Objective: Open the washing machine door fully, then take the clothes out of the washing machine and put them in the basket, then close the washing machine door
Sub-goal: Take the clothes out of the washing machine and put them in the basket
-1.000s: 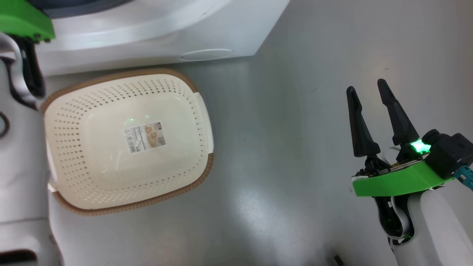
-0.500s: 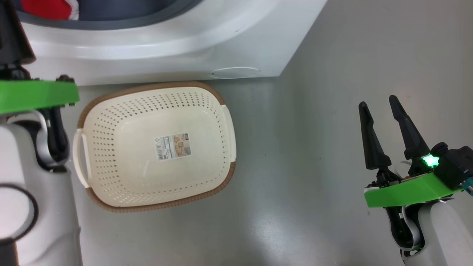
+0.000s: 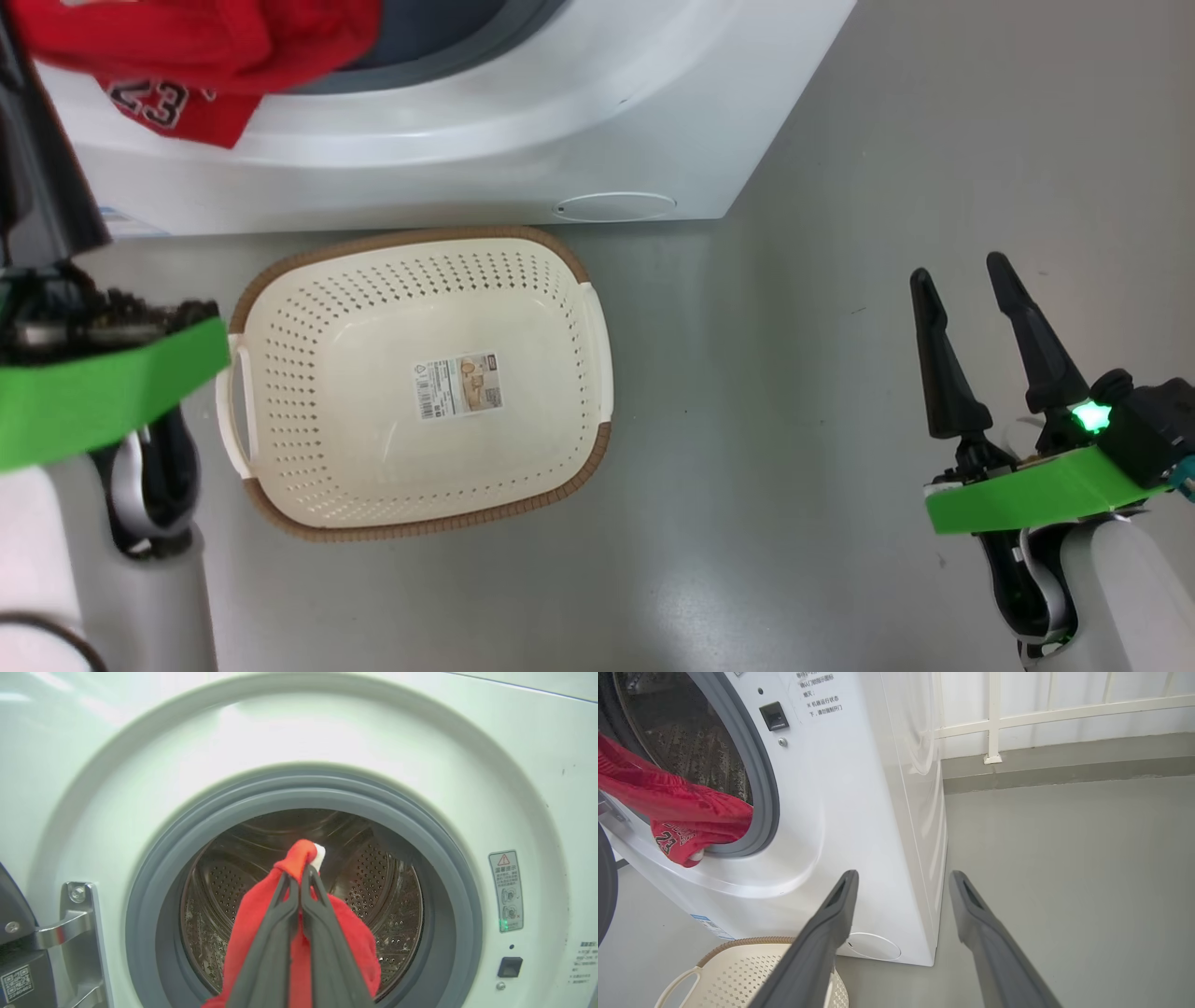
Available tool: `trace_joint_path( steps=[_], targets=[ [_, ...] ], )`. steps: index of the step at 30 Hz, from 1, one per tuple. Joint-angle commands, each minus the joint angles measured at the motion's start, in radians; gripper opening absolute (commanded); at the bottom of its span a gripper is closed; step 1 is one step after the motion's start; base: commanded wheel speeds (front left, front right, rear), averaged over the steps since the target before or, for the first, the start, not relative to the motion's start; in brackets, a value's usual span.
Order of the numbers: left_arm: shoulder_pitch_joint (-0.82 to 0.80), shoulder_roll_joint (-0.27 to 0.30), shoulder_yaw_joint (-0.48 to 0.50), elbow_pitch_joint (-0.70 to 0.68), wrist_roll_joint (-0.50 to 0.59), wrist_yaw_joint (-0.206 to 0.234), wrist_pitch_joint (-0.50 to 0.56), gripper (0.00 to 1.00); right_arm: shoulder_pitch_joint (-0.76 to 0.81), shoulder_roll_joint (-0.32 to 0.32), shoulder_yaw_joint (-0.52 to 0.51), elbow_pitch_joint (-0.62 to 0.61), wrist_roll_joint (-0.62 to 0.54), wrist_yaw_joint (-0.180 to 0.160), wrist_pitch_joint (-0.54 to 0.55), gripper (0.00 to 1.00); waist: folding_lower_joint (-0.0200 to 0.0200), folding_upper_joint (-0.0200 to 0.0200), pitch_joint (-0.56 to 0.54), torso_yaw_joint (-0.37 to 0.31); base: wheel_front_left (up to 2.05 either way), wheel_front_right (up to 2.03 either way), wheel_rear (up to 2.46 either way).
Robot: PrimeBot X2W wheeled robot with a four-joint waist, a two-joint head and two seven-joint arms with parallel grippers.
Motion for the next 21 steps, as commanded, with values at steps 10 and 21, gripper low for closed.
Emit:
trace_joint_path(
  steps=[10,21],
  targets=[
    [0.142,0.029,-0.031,-0.178,-0.010,0.048,-0.005,0.00,0.041,-0.004,0.012,-0.020,0.001,0.006,-0.006,1.00,0.0000,0.0000,-0.023,-0.004,0.00,0.00,0.00],
    [0.217,0.029,-0.100,-0.058,-0.020,0.071,-0.005,0.00,0.030,-0.002,0.016,-0.024,0.000,0.006,-0.006,1.00,0.0000,0.0000,-0.005,-0.011,0.00,0.00,0.00]
  ],
)
